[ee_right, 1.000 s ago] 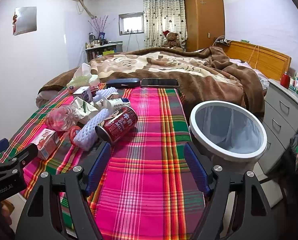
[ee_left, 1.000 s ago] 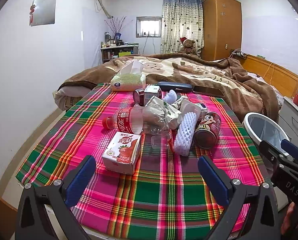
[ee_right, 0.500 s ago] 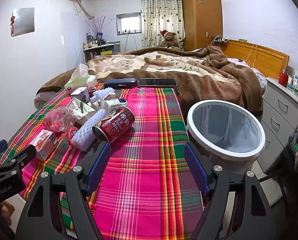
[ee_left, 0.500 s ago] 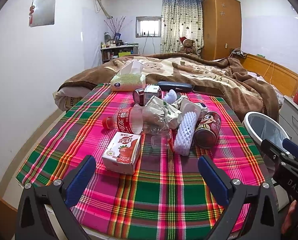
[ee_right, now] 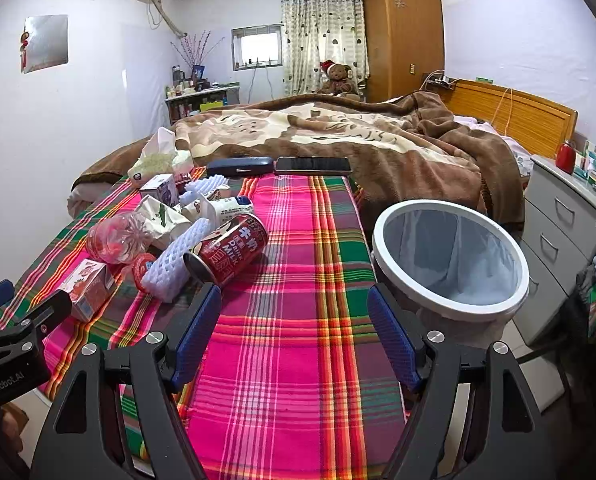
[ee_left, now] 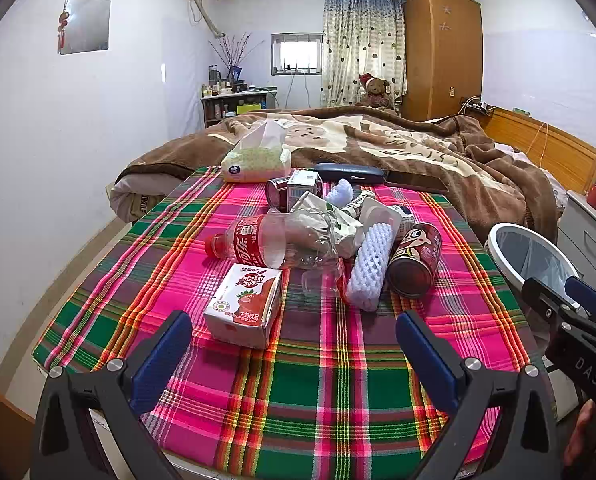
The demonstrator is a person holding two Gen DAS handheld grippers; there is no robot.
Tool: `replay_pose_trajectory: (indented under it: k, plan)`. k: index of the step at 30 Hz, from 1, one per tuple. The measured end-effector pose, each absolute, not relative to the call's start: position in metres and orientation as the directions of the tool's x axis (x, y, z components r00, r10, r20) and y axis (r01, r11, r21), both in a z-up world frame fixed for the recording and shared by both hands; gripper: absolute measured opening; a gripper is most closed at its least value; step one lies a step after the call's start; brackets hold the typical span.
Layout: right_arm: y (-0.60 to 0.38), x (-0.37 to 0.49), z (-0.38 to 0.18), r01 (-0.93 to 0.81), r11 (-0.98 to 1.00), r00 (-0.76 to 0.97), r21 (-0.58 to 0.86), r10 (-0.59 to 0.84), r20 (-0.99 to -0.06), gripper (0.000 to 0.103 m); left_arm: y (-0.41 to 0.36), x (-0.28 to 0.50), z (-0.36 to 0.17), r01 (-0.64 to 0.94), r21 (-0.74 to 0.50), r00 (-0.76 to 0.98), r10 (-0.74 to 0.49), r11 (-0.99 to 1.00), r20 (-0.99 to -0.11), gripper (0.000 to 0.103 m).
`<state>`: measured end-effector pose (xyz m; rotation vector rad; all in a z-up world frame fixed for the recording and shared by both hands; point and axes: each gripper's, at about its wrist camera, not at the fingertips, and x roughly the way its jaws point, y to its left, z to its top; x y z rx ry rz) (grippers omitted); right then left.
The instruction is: Collect trash
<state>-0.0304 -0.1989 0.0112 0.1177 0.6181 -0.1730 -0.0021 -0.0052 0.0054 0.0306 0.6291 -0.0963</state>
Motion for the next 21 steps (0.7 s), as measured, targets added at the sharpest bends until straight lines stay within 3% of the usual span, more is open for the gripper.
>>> replay_pose_trajectory:
  k: [21]
  plan:
    - [-0.1985,-0.027,0.0112,0.189,0.981,0.796,0.051,-0.123,-0.592,0.077,-0.0002,0.0056,-0.0006,0.094,0.01,0.799,-0.069,0.996,-0.597,0.103]
